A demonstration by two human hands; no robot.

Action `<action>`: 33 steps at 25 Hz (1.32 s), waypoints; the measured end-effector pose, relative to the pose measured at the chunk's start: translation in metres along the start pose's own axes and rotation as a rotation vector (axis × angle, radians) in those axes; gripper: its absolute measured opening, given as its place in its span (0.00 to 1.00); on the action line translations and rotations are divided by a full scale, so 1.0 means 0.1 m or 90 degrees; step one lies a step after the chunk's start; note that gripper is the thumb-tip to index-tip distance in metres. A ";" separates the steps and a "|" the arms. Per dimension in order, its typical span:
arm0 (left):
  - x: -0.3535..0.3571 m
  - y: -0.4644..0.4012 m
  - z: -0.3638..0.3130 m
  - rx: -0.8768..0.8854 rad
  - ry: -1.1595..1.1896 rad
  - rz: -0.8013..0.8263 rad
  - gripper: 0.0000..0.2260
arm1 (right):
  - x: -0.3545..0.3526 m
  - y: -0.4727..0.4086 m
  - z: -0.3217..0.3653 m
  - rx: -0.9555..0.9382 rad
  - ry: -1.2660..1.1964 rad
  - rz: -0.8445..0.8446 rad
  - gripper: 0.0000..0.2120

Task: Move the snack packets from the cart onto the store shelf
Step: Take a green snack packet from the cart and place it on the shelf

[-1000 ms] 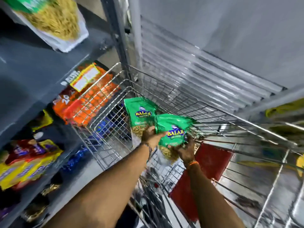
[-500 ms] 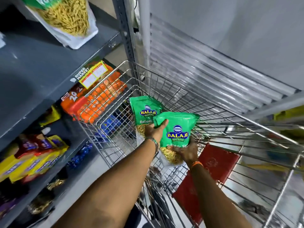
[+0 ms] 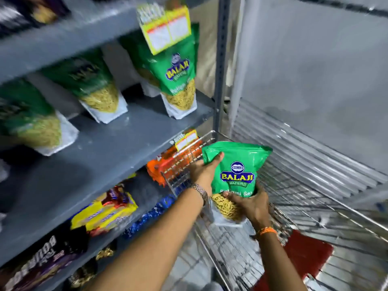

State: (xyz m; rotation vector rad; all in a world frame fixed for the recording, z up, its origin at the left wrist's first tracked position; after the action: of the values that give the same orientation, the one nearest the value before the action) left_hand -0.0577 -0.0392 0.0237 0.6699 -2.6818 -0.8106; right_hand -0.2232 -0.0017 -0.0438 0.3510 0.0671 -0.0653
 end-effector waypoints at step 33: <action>-2.01 -0.31 -2.40 0.369 0.303 -0.344 0.23 | 2.76 -0.62 1.82 -0.282 -0.011 0.141 0.48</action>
State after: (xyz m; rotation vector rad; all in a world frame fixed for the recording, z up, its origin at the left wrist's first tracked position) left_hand 0.2152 -0.0713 0.1780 1.5369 -2.2871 0.0769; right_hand 0.0566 -0.1373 0.0840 -0.0864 0.0241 0.1642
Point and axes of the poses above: each hand's wrist, its own y-axis away from the middle knuckle, its own x-axis out of the palm, z = x × y, the point moved 1 cm from there along -y, towards the middle knuckle, and after that the axes turned 1 degree about -y, right-handed, at the moved point
